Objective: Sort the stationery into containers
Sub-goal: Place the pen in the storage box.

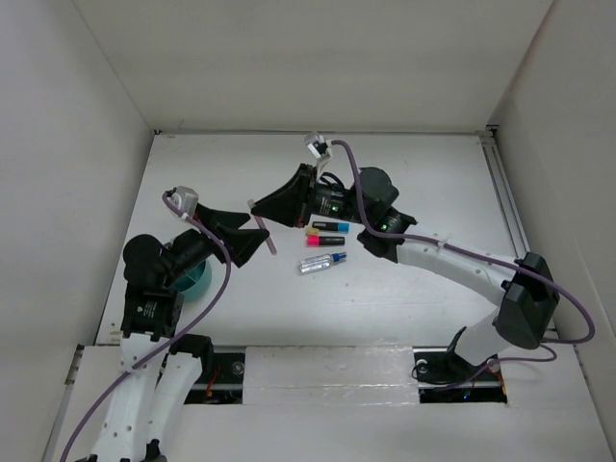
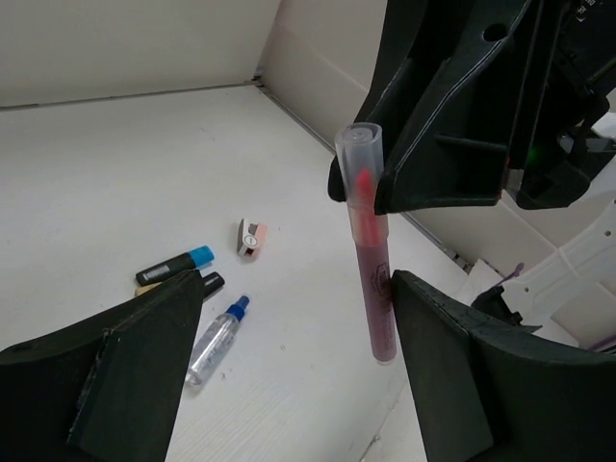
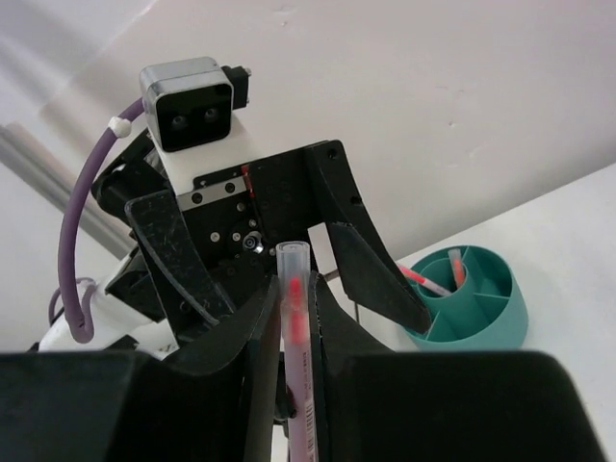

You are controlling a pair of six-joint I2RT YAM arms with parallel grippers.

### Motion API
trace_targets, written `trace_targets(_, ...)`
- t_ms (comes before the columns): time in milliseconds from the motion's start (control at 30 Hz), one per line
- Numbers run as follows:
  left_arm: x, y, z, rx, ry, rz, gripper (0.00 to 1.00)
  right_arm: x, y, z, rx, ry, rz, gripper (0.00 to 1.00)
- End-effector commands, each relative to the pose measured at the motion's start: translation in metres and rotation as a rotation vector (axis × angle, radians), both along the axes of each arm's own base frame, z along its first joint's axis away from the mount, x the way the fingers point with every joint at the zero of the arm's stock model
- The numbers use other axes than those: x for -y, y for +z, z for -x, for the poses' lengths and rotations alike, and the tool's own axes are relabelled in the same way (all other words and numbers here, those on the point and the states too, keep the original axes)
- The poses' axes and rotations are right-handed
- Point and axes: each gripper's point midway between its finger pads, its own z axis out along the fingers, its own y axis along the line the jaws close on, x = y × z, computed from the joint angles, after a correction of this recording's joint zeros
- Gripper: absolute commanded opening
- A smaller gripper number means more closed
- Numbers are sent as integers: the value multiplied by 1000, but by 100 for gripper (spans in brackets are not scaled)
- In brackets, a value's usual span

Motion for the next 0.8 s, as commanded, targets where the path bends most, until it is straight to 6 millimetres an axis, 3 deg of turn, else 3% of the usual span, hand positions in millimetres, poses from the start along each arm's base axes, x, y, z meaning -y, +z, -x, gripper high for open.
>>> trace_targets(0,-3,16,-1,62,23,-3,73,-1,15,23,62,107,-71,0)
trace_targets(233,1,23,10,103,-20,-4,69,-11,3,20,49,106,-62,0)
trace_targets(500,3,24,13,112,-43,-7,32,-14,2,19,41,120,-69,0)
trace_targets(667,4,22,13,104,-52,-9,0,-16,2,17,41,120,-69,0)
trace_targets(767,3,22,11,103,-43,-8,0,-16,2,17,41,120,-69,0)
